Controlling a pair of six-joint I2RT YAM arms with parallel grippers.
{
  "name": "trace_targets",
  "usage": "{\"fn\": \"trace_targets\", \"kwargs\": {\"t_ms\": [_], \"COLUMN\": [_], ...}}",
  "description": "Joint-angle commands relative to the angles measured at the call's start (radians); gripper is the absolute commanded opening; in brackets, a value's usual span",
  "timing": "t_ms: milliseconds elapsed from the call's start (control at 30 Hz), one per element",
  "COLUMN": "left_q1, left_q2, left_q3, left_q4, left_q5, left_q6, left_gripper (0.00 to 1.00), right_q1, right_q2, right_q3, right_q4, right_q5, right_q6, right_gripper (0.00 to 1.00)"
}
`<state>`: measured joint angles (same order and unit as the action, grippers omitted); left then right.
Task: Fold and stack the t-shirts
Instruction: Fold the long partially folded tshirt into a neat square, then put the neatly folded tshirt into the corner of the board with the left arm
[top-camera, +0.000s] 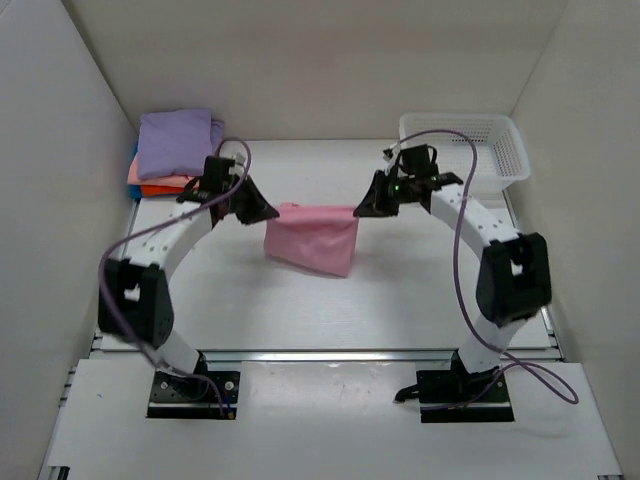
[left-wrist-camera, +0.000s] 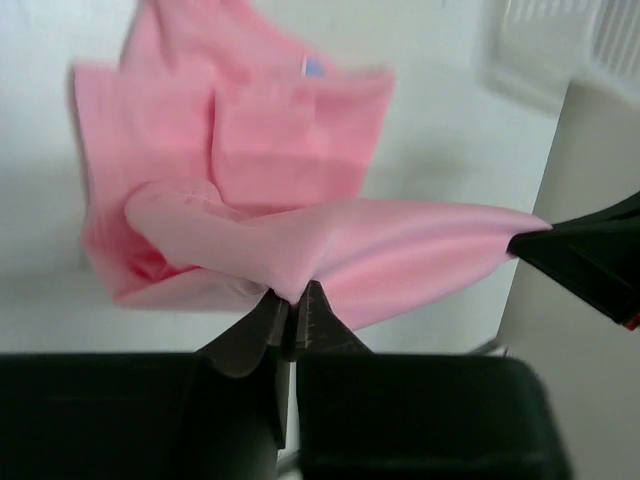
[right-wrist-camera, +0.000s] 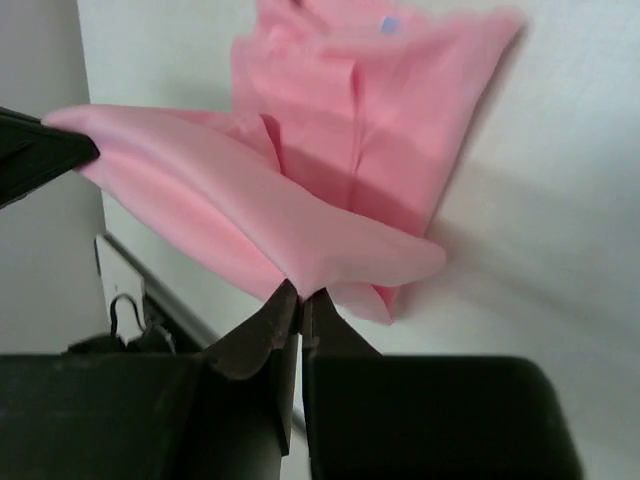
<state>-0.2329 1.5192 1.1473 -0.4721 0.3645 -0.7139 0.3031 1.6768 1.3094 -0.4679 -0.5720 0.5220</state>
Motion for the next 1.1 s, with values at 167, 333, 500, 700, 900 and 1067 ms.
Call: {"fn": "trace_targets", "kwargs": {"t_ms": [167, 333, 500, 700, 900, 1067], "left_q1": [0.112, 0.139, 0.138, 0.081, 0.007, -0.029], "left_q2": [0.541, 0.544, 0.489, 0.551, 0.622, 0.654], "left_q3": [0.524, 0.41, 0.278, 0.304, 0.449, 0.493], "left_q4": [0.104, 0.205, 0.24, 0.175, -0.073, -0.168], "left_q5": [0.118, 0.154, 0.114, 0.056, -0.16, -0.265], "left_q6": [-0.022, -0.024, 0.034, 0.086, 0.194, 0.232], "left_gripper": [0.66, 0.99, 0.99, 0.99, 0.99, 0.64], "right_q1": [-0.097, -0.084, -0.075, -0.061, -0.051, -0.071], "right_q2": [0.452, 0.422, 0.376, 0.443, 0.368, 0.285], "right_q3": [0.562, 0.481, 0.337, 0.378, 0.271, 0.15], "right_q4": [-0.179, -0.132, -0.023, -0.057, 0.009, 0.078], "right_q5": [0.034, 0.061, 0.058, 0.064, 0.067, 0.049], "right_q6": [-0.154, -0.162, -0.155, -0.155, -0.126, -0.09], "right_gripper": [0.43, 0.44, 0.46, 0.46, 0.46, 0.47]}}
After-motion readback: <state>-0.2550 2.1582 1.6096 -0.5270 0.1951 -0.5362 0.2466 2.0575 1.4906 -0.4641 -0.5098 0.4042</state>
